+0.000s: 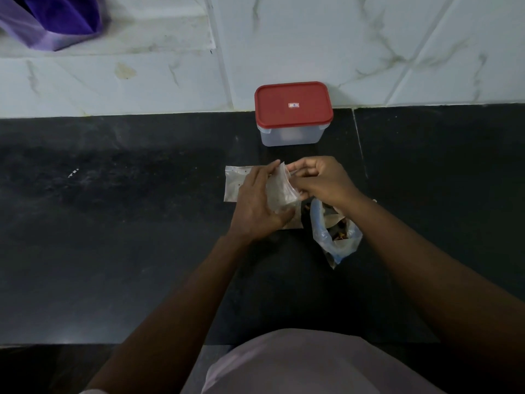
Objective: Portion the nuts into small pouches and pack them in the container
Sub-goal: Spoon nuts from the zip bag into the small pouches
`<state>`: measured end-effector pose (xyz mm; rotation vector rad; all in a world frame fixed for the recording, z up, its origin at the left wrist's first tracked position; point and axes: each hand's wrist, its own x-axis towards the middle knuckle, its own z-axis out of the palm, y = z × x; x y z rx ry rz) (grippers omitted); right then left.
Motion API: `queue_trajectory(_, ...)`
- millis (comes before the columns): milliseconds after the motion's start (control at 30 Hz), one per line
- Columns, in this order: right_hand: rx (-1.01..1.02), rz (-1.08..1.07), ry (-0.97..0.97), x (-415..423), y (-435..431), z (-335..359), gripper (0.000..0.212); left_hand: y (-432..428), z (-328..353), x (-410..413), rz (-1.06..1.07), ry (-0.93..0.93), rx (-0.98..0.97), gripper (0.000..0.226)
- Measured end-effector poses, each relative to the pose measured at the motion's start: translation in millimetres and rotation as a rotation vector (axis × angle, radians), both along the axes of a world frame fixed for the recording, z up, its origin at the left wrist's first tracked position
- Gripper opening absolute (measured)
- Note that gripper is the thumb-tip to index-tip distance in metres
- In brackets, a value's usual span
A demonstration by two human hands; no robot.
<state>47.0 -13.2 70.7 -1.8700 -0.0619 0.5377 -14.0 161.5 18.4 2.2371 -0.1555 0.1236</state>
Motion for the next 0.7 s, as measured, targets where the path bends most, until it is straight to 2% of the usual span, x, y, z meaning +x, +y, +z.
queue_trajectory(167, 0.009, -0.03, -0.023, -13.3, -25.3, 3.7, 0.028, -20.7, 10.1, 0.8, -0.03, -0.041, -0.076, 0.078)
queue_trajectory(333, -0.11, -0.086, -0.053, -20.8, -48.5, 3.2, 0.023, -39.6, 12.1, 1.1, -0.086, -0.098, -0.091, 0.056)
queue_trajectory(567, -0.301, -0.138, -0.3, -37.8, -67.4, 7.6, 0.013, -60.4, 8.9, -3.0, -0.098, -0.098, -0.075, 0.059)
queue_trajectory(633, -0.265, -0.08, -0.219, -41.5, -70.1, 11.0, 0.023, -64.6, 8.4, -4.5, -0.101, -0.103, -0.067, 0.058)
queue_trajectory(700, -0.325, 0.024, -0.166, -44.2, -72.9, 10.4, 0.031, -68.7, 6.3, -5.3, -0.11, -0.101, -0.059, 0.059)
